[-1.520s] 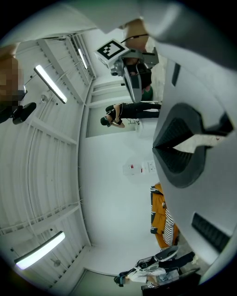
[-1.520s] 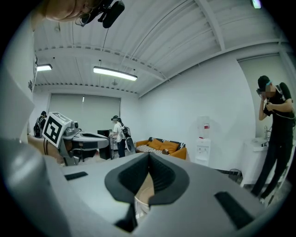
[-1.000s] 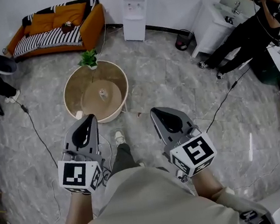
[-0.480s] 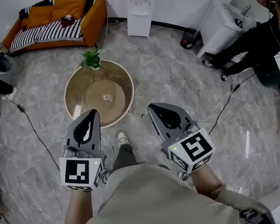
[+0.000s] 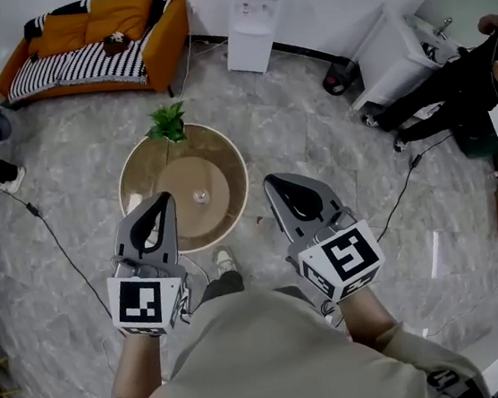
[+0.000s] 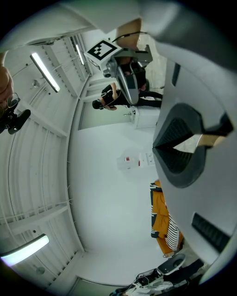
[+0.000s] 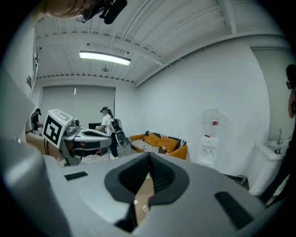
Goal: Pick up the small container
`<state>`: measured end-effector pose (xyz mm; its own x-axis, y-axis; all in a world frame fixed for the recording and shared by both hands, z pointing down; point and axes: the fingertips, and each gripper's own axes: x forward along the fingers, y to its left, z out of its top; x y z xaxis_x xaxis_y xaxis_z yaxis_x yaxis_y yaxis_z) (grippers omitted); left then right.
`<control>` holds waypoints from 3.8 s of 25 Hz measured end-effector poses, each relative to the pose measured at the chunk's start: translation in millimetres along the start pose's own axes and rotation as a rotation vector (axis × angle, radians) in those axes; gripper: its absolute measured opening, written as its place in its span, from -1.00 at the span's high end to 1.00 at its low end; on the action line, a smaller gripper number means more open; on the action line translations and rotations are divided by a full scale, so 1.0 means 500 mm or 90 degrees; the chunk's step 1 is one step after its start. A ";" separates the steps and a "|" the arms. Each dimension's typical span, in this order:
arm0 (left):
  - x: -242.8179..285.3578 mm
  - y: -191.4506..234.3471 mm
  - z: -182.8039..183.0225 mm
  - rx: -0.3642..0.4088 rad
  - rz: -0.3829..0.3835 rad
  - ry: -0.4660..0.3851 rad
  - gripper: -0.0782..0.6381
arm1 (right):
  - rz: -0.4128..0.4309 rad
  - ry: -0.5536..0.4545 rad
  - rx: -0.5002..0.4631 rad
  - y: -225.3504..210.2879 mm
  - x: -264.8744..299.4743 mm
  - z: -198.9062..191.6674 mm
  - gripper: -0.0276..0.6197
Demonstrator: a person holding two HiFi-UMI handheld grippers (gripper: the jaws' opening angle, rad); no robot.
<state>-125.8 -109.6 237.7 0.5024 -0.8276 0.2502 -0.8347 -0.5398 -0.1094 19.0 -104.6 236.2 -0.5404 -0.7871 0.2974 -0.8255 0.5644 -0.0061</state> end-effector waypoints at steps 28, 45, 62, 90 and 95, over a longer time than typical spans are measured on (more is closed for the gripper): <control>0.143 0.045 -0.023 -0.016 0.026 0.029 0.76 | 0.035 0.018 0.016 -0.134 0.142 -0.008 0.92; 0.315 0.098 -0.257 -0.013 0.035 0.073 -0.01 | 0.077 0.046 0.033 -0.157 0.311 -0.131 0.92; 0.479 0.077 -0.754 -0.060 0.004 0.192 -0.10 | 0.121 0.133 0.070 -0.107 0.496 -0.462 0.93; 0.640 0.002 -1.265 -0.084 -0.003 0.292 -0.17 | 0.131 0.278 0.094 -0.112 0.556 -0.902 0.92; 0.637 0.000 -1.268 -0.089 -0.035 0.321 -0.16 | 0.135 0.276 0.091 -0.119 0.556 -0.884 0.93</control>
<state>-108.8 -275.5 927.2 0.4033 -0.6032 0.6881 -0.8499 -0.5256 0.0374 -10.0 -247.3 741.2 -0.6064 -0.4650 0.6450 -0.7350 0.6373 -0.2315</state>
